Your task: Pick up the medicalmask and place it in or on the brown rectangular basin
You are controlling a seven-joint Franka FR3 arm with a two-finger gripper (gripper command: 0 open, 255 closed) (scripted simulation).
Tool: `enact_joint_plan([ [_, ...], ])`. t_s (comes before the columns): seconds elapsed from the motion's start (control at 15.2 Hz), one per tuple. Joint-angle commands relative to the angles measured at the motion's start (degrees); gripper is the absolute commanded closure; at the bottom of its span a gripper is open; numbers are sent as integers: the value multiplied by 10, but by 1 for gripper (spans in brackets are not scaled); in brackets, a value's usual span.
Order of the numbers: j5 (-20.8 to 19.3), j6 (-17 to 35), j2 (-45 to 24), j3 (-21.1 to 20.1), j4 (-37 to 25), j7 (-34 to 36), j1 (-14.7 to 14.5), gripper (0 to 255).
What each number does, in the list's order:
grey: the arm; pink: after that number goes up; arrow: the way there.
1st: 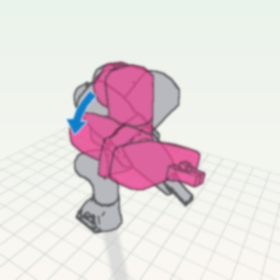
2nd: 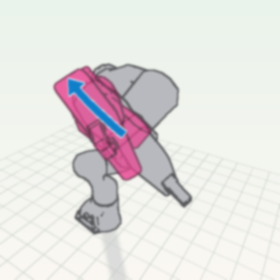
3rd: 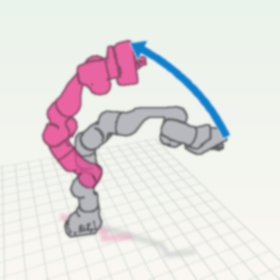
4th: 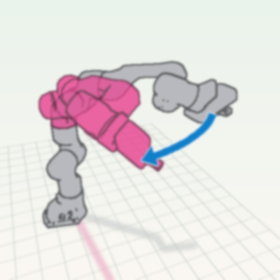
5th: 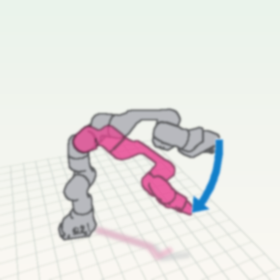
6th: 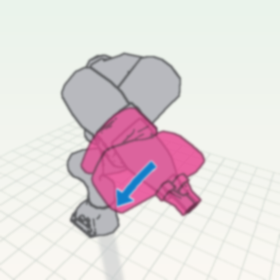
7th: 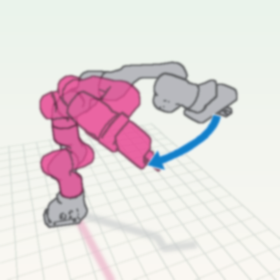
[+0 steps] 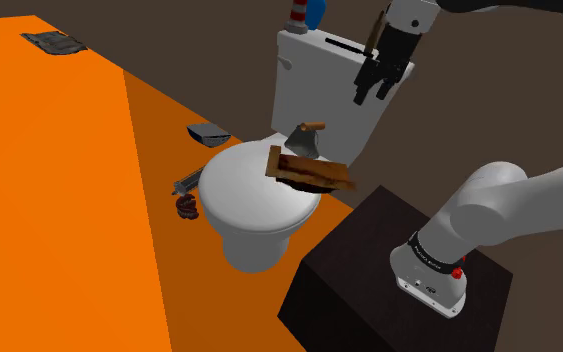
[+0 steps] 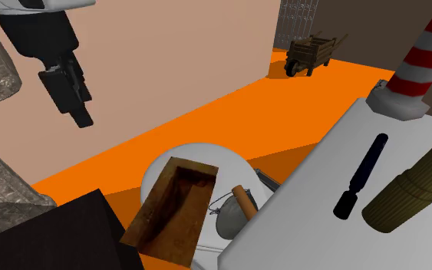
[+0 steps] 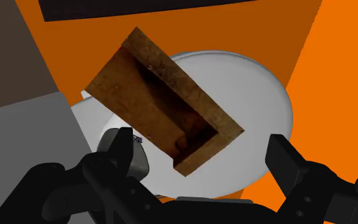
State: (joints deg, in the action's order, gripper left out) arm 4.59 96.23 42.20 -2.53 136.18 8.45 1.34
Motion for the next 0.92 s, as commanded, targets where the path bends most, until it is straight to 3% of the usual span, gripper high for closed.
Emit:
enact_joint_plan([
  [0.0, 0, 0, 0, 0, 0, 0, 0, 0],
  [0.86, -8, 181, -238, 67, -39, -83, 29, 0],
])
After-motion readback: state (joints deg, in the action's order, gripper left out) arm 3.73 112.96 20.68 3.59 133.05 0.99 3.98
